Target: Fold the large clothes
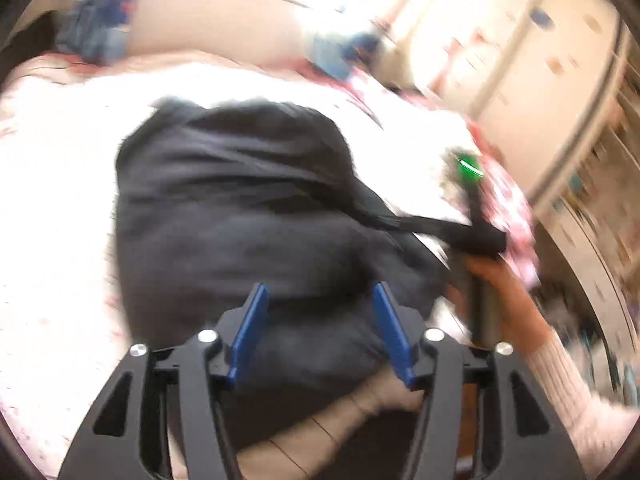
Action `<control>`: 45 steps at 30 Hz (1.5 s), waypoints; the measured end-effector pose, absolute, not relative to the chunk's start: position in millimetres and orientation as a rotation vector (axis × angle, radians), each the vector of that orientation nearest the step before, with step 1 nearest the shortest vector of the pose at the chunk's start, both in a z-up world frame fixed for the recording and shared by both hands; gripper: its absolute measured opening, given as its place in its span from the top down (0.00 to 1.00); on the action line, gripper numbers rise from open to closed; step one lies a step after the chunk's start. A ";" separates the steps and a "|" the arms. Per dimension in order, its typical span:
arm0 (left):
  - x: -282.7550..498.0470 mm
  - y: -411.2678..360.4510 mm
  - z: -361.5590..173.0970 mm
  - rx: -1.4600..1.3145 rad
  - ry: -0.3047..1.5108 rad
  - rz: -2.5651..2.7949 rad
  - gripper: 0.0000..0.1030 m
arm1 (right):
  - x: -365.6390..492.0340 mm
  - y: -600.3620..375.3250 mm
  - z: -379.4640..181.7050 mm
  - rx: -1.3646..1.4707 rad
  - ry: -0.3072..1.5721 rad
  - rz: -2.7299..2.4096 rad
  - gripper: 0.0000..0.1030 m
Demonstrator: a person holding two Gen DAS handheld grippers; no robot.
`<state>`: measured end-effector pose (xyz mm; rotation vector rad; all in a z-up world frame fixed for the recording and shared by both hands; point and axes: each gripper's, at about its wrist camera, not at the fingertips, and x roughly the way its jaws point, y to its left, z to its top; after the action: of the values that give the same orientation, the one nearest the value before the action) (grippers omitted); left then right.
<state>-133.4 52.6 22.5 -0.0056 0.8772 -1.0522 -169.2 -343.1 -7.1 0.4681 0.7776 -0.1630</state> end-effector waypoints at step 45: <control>-28.0 99.2 -53.0 0.126 0.922 -0.651 0.21 | -83.0 -203.0 -33.6 0.270 0.792 -0.122 0.07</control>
<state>-28.0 99.2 -53.0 0.1258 0.9225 -0.6505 -83.0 -203.0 -33.6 0.2699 0.7917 -0.1222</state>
